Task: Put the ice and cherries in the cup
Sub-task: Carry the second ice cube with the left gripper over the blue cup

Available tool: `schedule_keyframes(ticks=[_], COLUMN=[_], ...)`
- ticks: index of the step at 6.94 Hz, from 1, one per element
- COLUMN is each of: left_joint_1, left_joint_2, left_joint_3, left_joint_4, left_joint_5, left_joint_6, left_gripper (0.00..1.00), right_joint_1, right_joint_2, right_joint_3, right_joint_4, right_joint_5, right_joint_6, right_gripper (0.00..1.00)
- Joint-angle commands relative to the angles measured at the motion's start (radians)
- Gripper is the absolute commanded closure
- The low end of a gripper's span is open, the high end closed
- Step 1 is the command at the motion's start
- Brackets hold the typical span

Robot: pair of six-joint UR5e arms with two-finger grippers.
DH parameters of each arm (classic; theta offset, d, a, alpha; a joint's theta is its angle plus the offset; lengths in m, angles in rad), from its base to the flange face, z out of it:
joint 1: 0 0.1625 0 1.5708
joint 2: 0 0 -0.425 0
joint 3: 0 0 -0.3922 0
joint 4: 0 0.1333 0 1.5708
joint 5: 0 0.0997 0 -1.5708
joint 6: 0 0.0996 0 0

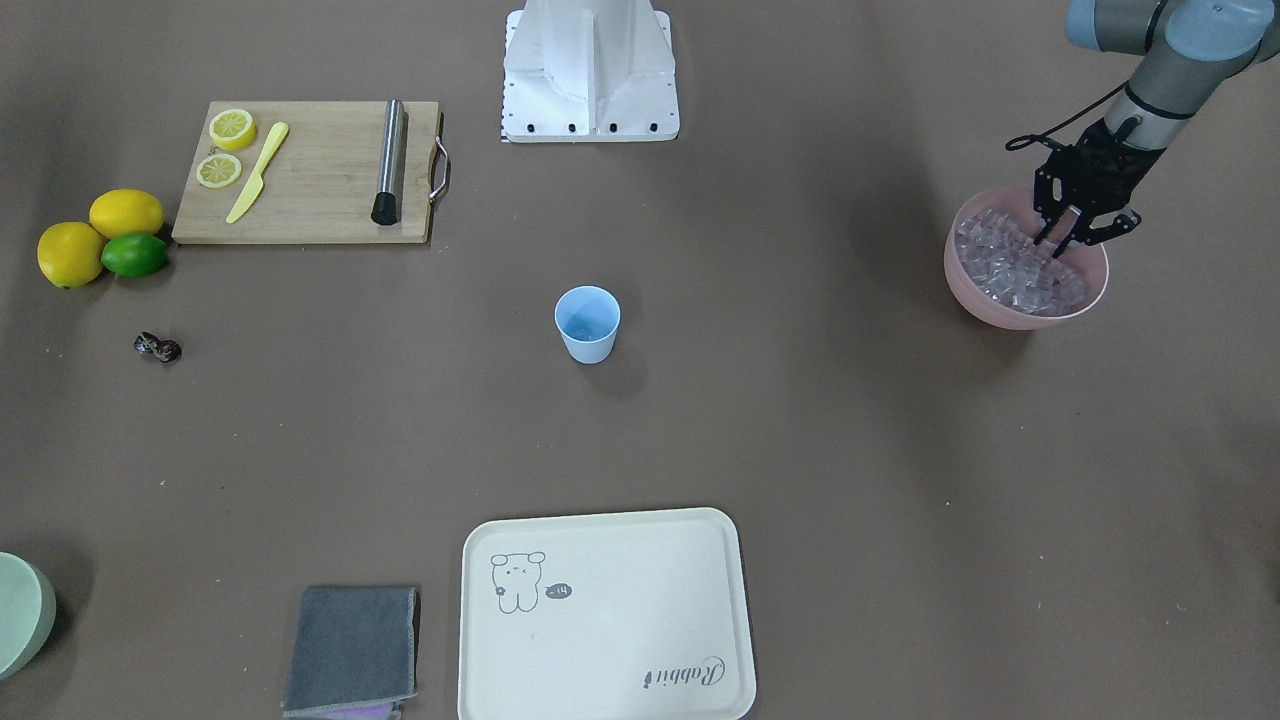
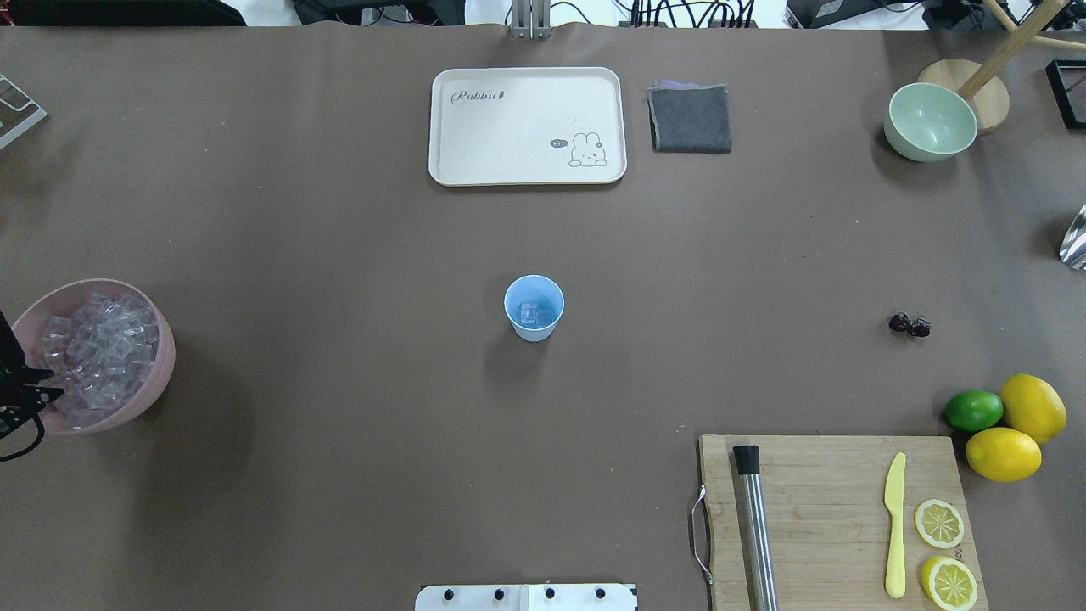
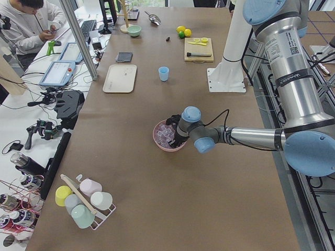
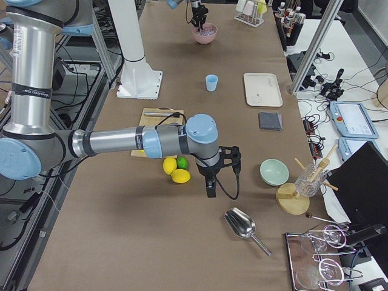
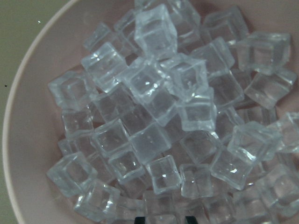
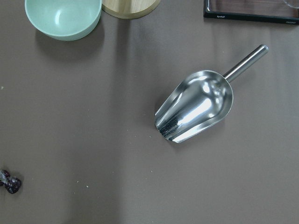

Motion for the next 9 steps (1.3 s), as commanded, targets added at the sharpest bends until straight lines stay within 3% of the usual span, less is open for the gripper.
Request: schedule_keyframes(ticks=[1,2,3,4,5,6,7,9], left_joint_1=[-0.010,-0.013,-0.038,-0.136,-0.212,-0.257,-0.257,-0.204], left_joint_2=[-0.003,-0.006,-0.009,-0.053,-0.100,-0.195,-0.311,-0.529], left_joint_3=[-0.004,-0.015,-0.030,-0.030,-0.024,-0.032,-0.029,0.023], left_joint_4=[0.000,0.000,0.001,0.003,0.020,0.114,0.182,0.182], left_joint_5=[-0.004,-0.018,-0.091,-0.201,-0.242,-0.247,-0.259,-0.259], left_joint_6=[0.000,0.000,-0.002,-0.005,-0.015,-0.041,-0.216,-0.633], left_gripper=[1.00,1.00,1.00,1.00,1.00,1.00,1.00,1.00], right_joint_1=[0.000,-0.001,-0.001,0.000,-0.001,-0.001,-0.001,0.000], right_joint_2=[0.001,0.001,0.001,0.001,0.001,0.001,0.001,0.001], right_joint_3=[0.000,0.000,0.000,0.000,-0.002,0.000,0.000,0.000], right_joint_4=[0.000,0.000,0.000,0.000,0.000,0.000,0.000,0.000], right_joint_5=[0.000,0.001,0.001,0.001,0.001,0.001,0.001,0.001], right_joint_6=[0.000,0.000,0.000,0.000,0.000,0.000,0.000,0.000], right_gripper=[0.00,0.00,0.00,0.00,0.00,0.00,0.00,0.00])
